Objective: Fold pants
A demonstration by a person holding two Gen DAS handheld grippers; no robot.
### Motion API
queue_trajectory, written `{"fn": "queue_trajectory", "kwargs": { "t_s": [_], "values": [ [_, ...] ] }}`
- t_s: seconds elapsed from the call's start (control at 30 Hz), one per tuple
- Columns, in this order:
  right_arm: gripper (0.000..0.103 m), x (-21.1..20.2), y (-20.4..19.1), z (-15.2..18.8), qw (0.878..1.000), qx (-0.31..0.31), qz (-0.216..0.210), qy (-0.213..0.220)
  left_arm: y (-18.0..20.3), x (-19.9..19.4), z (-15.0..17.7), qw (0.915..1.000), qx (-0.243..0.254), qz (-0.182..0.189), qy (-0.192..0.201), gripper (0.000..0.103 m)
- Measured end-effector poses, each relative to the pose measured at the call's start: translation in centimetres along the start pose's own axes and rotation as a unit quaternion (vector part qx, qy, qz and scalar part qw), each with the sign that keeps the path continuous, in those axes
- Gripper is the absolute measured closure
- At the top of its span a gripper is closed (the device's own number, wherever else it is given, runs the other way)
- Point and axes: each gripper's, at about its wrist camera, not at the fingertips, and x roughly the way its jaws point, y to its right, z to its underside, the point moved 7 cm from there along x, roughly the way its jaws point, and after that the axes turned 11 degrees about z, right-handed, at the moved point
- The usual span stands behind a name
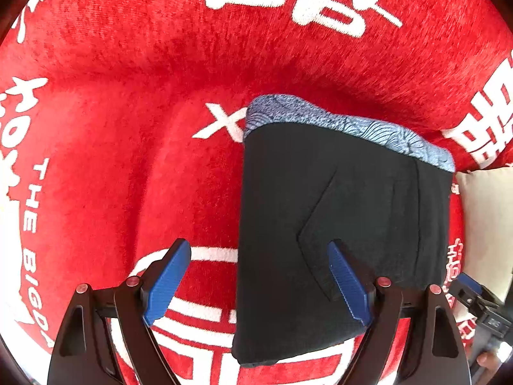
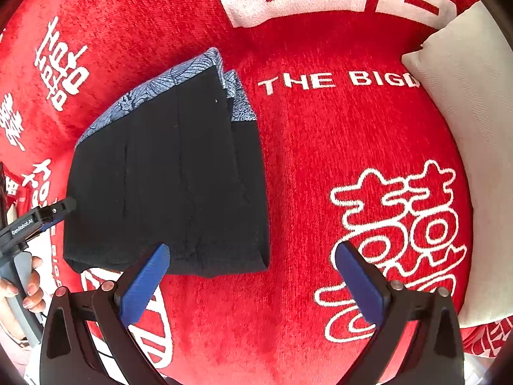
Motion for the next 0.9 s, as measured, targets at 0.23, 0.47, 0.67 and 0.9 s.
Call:
{"fn": "queue_trajectory", "kwargs": {
  "t_s": [0.23,0.47,0.67,0.9],
  "values": [
    [0.0,1.0,0.5,-1.7,0.999,0.011,-0.033,-0.003,-0.9,0.5,-1.3,0.9991,0.0,0.037,-0.019,0.015],
    [0.0,2.6,0.6,-4.3,0.99,0.042,-0.131,-0.013,-0.7,2.3,-2.2,0.9937,0.017,0.096,-0.056,0.015],
    [0.0,4.2,0.0,-5.8,0.987,0.015,-0.157,-0.028,-1.2,3.3,-3.3,0.9915,0.028,0.107,-0.068,0.015],
    [0.0,4.8,-2.8,-6.8,0.968,-0.006,-0.248,-0.044,-0.2,5.3,-3.0,0.9844,0.052,0.136,-0.1,0.015]
  ]
}}
